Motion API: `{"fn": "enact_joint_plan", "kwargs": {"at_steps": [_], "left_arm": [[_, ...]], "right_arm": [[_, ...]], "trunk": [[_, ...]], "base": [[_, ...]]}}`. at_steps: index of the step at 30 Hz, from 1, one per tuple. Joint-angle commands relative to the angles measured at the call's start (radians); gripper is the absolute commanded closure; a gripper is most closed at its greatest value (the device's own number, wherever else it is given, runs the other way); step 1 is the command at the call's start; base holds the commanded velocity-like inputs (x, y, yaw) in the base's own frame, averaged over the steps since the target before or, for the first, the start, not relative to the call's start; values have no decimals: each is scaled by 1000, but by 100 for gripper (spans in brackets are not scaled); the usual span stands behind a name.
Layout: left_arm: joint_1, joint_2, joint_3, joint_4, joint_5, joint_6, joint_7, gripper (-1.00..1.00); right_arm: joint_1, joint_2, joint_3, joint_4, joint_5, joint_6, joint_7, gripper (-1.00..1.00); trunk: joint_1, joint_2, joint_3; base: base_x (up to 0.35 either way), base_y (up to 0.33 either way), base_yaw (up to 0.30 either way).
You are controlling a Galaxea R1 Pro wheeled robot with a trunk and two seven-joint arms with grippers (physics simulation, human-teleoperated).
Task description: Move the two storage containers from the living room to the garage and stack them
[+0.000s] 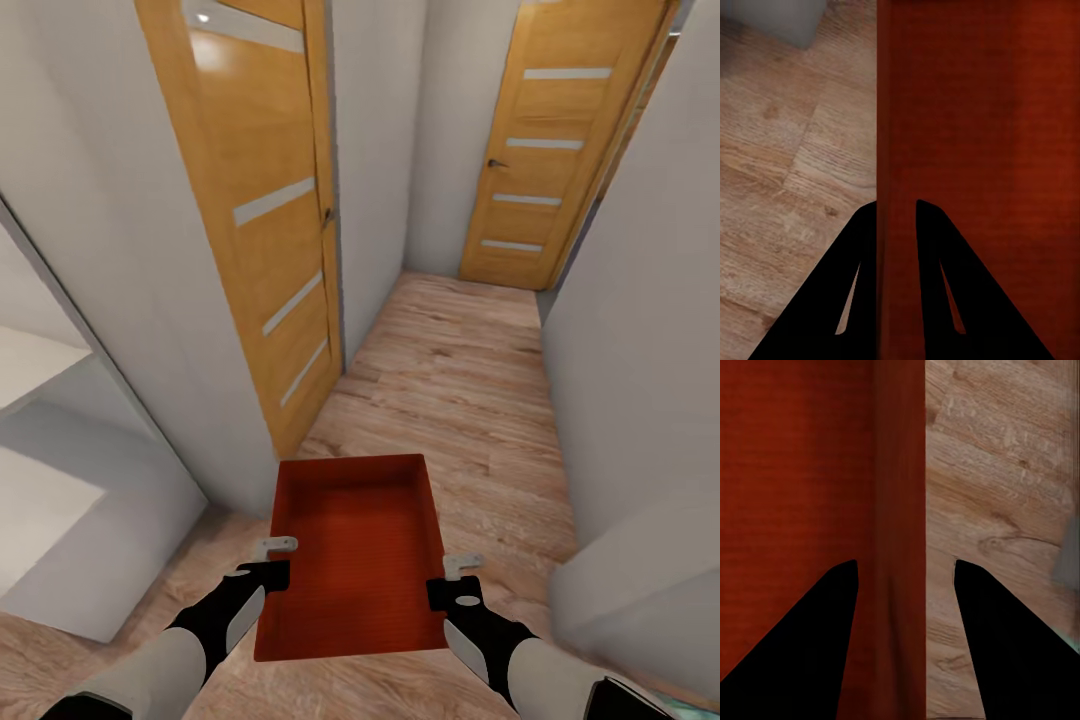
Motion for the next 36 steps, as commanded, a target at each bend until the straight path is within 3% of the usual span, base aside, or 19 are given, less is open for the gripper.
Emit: {"fn": "enact_joint_plan", "kwargs": {"at_steps": [1, 30, 36], "left_arm": [[0, 13, -35, -5, -8, -11, 15, 100], [0, 11, -34, -8, -8, -4, 15, 100], [0, 12, -35, -6, -5, -3, 15, 100]], "right_arm": [[-1, -1, -2, 5, -37, -4, -3, 100], [-1, 0, -2, 5, -37, -4, -3, 100], [-1, -1, -2, 5, -37, -4, -2, 100]], "trunk": [[0, -2, -2], [0, -2, -2], [0, -2, -2]], "base": [[1, 0, -256], [0, 0, -251], [83, 0, -79]]}}
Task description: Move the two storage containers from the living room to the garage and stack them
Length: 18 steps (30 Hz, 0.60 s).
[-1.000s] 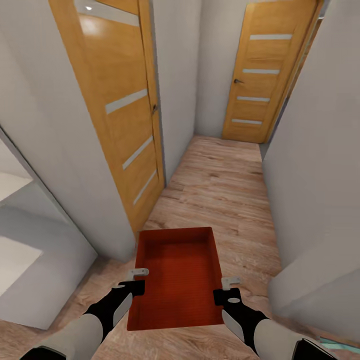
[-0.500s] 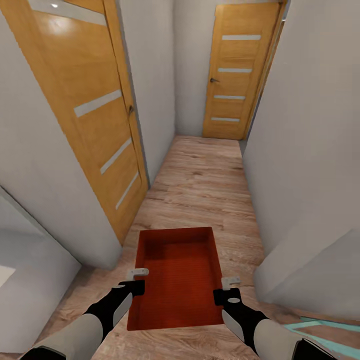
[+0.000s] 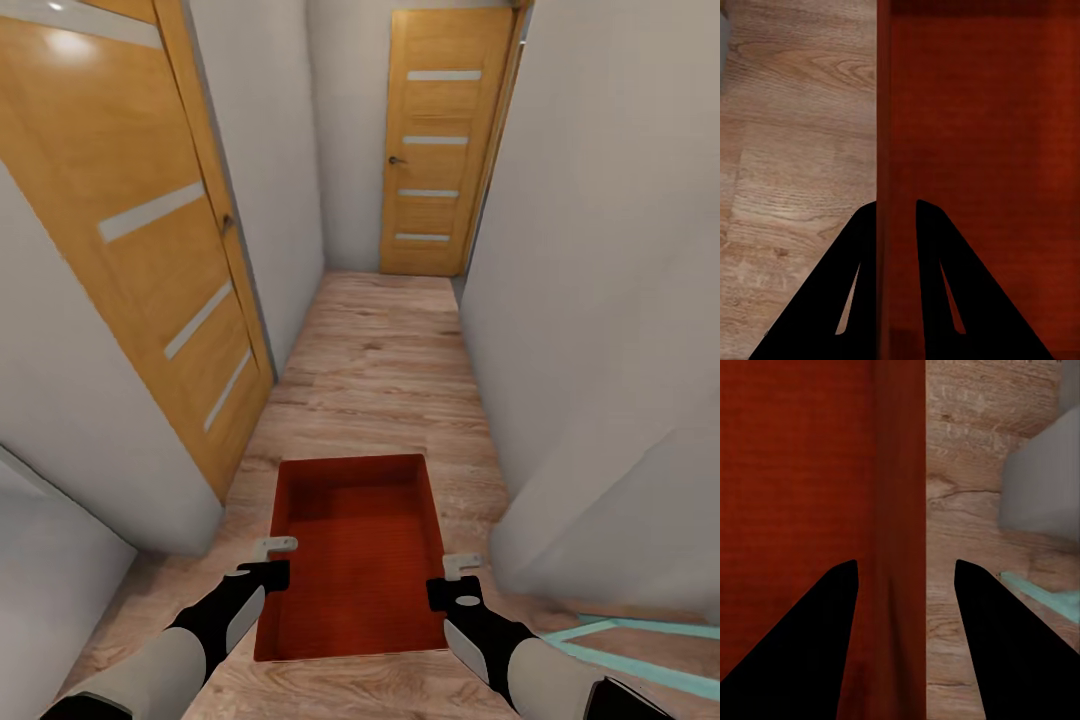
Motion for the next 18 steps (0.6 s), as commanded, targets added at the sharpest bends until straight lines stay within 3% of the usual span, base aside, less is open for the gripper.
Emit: {"fn": "enact_joint_plan", "kwargs": {"at_steps": [1, 18], "left_arm": [[0, 13, -36, -5, -3, -3, 15, 100], [0, 13, -36, -5, -1, -5, 15, 100]], "right_arm": [[-1, -1, -1, 4, -38, -4, -3, 100], [-1, -1, 0, 4, -38, -4, -3, 100]], "trunk": [[1, -2, -2], [1, -2, -2]], "base": [[276, 0, -7], [319, 0, -1]]}}
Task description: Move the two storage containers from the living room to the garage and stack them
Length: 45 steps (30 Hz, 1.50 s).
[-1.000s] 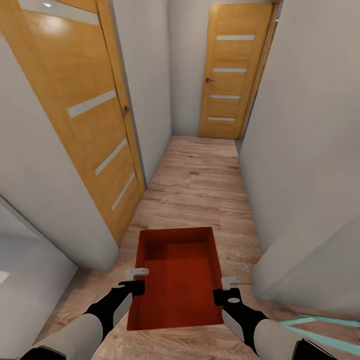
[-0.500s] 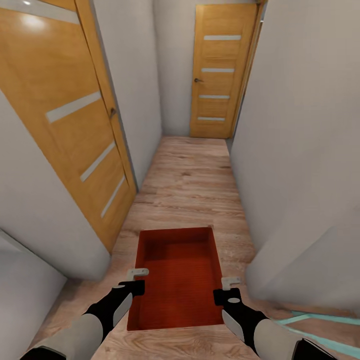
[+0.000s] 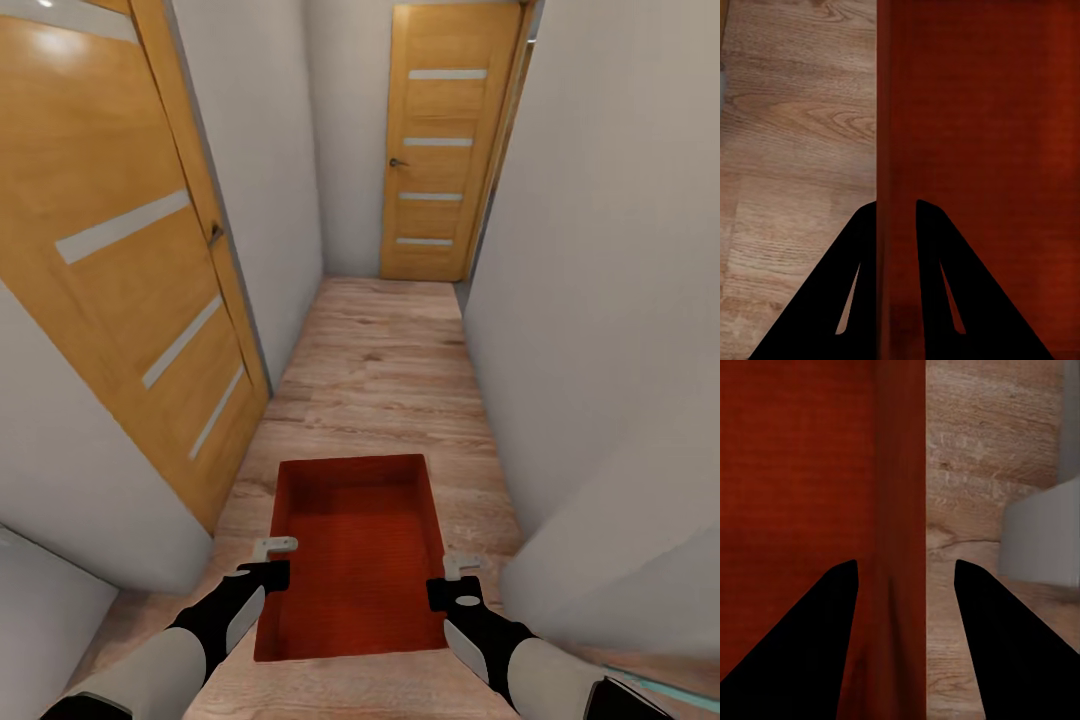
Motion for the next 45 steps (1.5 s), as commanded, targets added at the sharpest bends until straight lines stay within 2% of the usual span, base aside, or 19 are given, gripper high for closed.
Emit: {"fn": "enact_joint_plan", "kwargs": {"at_steps": [1, 45], "left_arm": [[0, 13, -35, -5, -3, -4, 15, 100], [0, 13, -35, -5, -6, -5, 14, 100]], "right_arm": [[-1, -1, -1, 4, -38, -3, -3, 100], [-1, -2, -2, 4, -39, -3, -3, 100]], "trunk": [[1, -2, -1], [1, -2, -1]], "base": [[323, 0, 0], [323, 0, 0]]}}
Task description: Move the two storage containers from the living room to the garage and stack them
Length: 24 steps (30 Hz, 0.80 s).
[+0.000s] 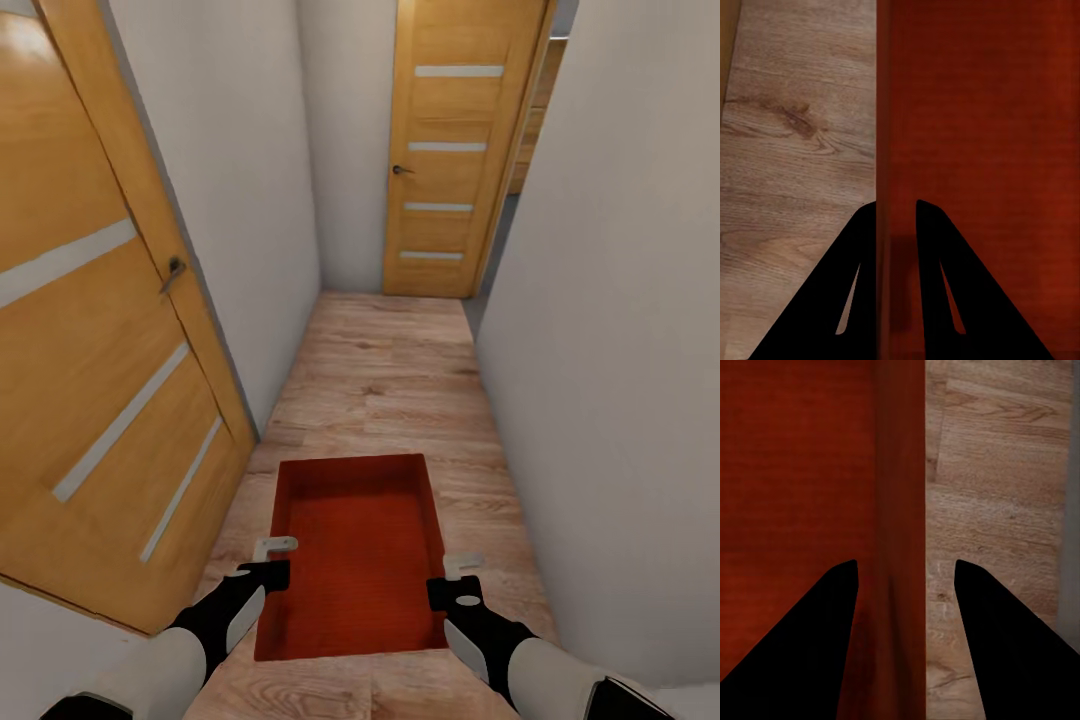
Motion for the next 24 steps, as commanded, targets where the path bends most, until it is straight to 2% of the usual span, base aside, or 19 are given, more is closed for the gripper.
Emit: {"fn": "enact_joint_plan", "kwargs": {"at_steps": [1, 9, 24], "left_arm": [[0, 14, -37, -6, -5, -3, 15, 100], [0, 14, -38, -6, -4, -3, 14, 100], [0, 14, -37, -5, -4, -3, 14, 100]], "right_arm": [[-1, 0, -2, 6, -37, -3, -3, 100], [-1, 1, -2, 6, -37, -3, -5, 100], [-1, 1, -1, 6, -37, -3, -4, 100]], "trunk": [[1, -2, -2], [1, -2, -2], [1, -2, -2]], "base": [[323, 0, -45], [323, 0, -181], [323, 0, -6]]}}
